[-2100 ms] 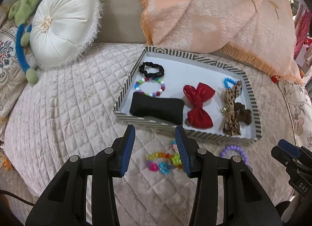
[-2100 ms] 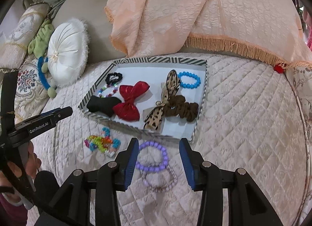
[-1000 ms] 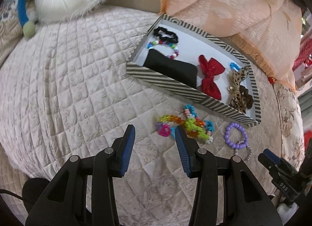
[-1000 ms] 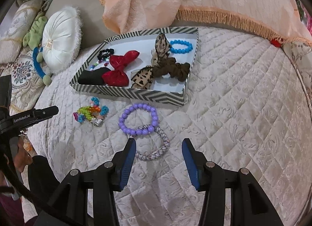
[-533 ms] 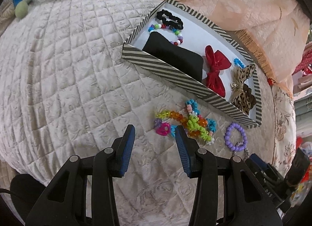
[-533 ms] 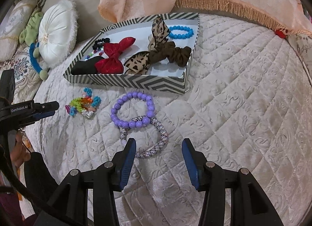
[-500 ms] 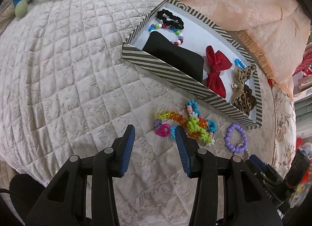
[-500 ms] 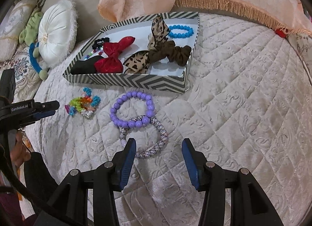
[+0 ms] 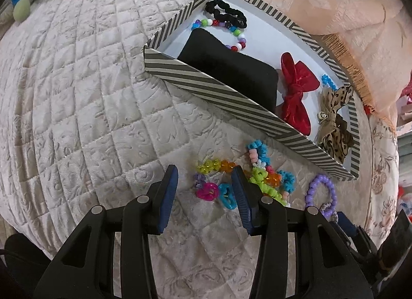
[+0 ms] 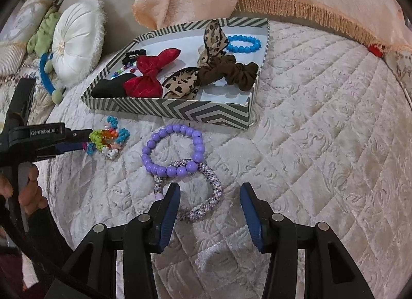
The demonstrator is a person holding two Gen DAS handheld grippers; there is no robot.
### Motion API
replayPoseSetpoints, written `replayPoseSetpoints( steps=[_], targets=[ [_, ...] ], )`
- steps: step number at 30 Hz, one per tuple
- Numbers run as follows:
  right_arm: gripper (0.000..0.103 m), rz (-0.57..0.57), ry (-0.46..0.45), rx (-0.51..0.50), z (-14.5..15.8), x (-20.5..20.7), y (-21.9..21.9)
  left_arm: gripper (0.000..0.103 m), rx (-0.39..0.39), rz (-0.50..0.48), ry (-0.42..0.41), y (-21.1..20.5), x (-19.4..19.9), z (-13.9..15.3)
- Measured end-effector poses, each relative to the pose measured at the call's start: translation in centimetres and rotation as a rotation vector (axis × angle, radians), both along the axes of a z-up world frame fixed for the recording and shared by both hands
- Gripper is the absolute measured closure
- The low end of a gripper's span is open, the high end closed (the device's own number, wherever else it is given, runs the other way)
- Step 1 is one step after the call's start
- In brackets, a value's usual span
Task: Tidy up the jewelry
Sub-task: 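Grasp the grey sparkly bracelet with the right tool while the left tool grasps the orange bead strand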
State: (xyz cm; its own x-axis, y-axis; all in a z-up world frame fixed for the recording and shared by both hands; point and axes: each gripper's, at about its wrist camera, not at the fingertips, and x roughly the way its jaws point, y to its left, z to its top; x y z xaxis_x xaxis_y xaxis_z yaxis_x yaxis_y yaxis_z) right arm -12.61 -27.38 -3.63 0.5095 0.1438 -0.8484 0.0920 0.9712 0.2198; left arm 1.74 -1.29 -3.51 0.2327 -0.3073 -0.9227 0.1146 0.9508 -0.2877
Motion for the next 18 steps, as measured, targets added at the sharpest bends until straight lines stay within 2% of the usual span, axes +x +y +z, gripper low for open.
replayPoseSetpoints(
  steps=[3, 5, 8, 9, 10, 18],
  targets=[
    [0.067, 0.009, -0.01, -0.031, -0.1, 0.1, 0.2, 0.087, 0.021, -0.015, -0.005, -0.2, -0.1, 0.0],
    [0.071, 0.012, -0.017, -0.029, -0.1, 0.0, 0.0, 0.087, 0.022, -0.021, -0.013, -0.3, -0.3, -0.1],
    [0.082, 0.009, -0.029, -0.022, 0.1, -0.3, -0.4, 0.092, 0.029, -0.033, -0.029, -0.4, -0.7, 0.1],
    [0.09, 0.005, -0.04, -0.012, 0.3, -0.6, -0.6, 0.092, 0.024, -0.034, -0.029, -0.3, -0.8, 0.2],
    [0.091, 0.002, -0.053, -0.001, 0.6, -0.9, -0.8, 0.092, 0.016, -0.037, -0.028, -0.2, -1.0, 0.4],
    [0.093, 0.024, -0.089, -0.007, 2.7, -2.3, -0.9, 0.092, -0.019, -0.057, -0.085, 1.0, -2.2, 3.5]
  ],
)
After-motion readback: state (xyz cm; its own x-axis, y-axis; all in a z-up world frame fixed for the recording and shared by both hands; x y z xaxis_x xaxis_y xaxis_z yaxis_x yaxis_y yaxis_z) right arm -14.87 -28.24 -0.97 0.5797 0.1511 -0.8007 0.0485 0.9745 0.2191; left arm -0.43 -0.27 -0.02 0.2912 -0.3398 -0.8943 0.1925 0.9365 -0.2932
